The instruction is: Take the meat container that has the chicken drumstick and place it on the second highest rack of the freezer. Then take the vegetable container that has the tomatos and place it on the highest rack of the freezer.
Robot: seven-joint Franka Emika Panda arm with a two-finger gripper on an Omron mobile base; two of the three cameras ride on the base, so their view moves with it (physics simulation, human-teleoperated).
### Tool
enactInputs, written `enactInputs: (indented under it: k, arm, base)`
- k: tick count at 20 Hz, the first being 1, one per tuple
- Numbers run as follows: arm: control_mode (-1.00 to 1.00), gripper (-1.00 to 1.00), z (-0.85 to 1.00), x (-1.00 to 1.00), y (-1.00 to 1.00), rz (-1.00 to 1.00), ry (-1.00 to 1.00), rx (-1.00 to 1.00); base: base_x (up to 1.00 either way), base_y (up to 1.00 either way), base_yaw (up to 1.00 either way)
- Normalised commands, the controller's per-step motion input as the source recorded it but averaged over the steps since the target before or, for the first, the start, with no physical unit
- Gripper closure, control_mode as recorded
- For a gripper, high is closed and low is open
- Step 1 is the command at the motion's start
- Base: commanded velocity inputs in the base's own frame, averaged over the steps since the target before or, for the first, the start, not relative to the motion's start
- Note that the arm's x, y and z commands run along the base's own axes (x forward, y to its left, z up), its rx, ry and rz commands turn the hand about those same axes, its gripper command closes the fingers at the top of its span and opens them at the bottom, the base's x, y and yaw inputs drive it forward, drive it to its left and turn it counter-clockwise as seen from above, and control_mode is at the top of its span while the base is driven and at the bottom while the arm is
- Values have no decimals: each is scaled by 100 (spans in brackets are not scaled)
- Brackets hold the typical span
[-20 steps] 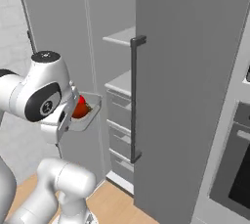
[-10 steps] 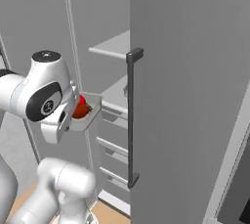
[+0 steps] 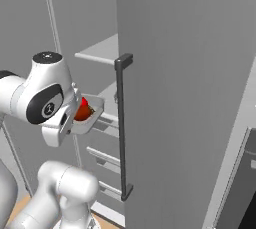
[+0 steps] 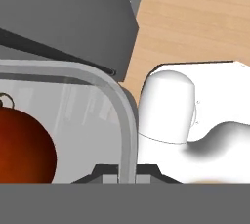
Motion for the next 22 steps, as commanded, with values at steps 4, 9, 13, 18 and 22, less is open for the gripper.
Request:
enactInputs:
  k: [4,9,13,18,22]
  arm:
    - [100,100,0,0,0,0,0,0]
    - [100,100,0,0,0,0,0,0]
    - [100,100,0,0,0,0,0,0]
    - [100,100,0,0,0,0,0,0]
    - [100,100,0,0,0,0,0,0]
  base:
    - [36,10,-18]
    - [39,34,-18]
    - [42,36,-14]
    - [41,11,-17]
    - [42,32,-13]
